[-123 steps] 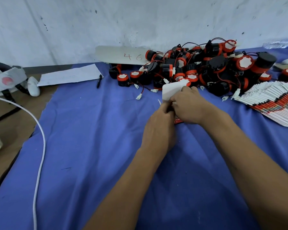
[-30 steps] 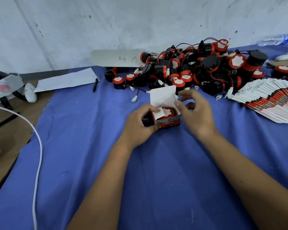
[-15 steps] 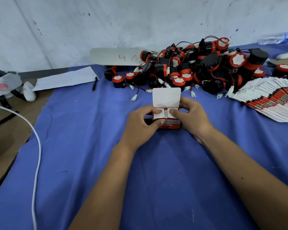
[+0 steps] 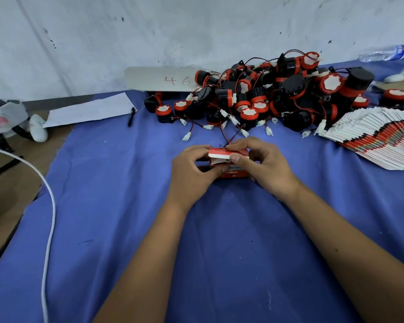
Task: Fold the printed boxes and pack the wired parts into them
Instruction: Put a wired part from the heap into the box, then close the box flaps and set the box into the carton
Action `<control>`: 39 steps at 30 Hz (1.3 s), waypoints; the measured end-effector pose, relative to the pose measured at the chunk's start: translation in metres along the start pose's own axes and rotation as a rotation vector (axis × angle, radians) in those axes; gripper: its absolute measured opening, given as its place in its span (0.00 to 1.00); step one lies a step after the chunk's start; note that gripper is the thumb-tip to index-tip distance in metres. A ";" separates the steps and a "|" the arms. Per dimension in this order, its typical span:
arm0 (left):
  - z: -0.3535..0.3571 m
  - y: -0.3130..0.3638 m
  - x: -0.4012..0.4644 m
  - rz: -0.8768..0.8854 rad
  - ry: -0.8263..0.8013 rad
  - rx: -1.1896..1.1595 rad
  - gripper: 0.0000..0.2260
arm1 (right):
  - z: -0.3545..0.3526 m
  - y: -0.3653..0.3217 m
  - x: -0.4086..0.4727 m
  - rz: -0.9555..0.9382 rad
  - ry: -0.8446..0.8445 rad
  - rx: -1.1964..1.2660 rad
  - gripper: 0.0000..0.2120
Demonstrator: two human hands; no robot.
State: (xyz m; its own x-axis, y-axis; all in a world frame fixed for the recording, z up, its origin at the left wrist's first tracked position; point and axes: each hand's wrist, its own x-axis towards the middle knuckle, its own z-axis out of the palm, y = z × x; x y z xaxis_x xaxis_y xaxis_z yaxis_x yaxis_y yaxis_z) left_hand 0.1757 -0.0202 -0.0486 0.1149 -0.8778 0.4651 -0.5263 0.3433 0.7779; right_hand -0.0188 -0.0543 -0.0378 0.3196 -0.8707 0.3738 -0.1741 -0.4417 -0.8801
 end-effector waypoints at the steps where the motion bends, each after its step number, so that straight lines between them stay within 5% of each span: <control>1: -0.002 0.000 0.000 0.003 -0.019 -0.011 0.15 | 0.000 0.001 0.000 -0.010 -0.001 -0.026 0.09; 7: -0.018 -0.007 0.005 -0.072 -0.175 -0.206 0.14 | 0.001 0.003 0.001 -0.010 0.004 -0.075 0.12; 11: -0.020 -0.008 0.003 -0.087 -0.173 -0.222 0.25 | -0.004 0.006 0.002 -0.050 -0.080 -0.095 0.12; 18: -0.017 -0.006 0.004 0.021 -0.185 -0.109 0.10 | -0.008 0.011 0.000 -0.046 -0.127 -0.156 0.13; 33: -0.010 -0.003 0.004 0.000 -0.105 -0.065 0.07 | -0.002 0.009 0.003 -0.083 -0.065 -0.164 0.09; 39: -0.016 -0.003 0.000 -0.013 -0.189 -0.048 0.28 | -0.005 0.008 0.002 -0.048 -0.114 -0.105 0.10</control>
State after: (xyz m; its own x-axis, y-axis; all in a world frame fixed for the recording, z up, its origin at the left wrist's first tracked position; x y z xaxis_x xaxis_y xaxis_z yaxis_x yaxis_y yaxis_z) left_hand 0.1913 -0.0162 -0.0438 -0.0413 -0.9278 0.3708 -0.4847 0.3431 0.8046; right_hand -0.0242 -0.0610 -0.0427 0.4322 -0.8207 0.3736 -0.2508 -0.5074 -0.8244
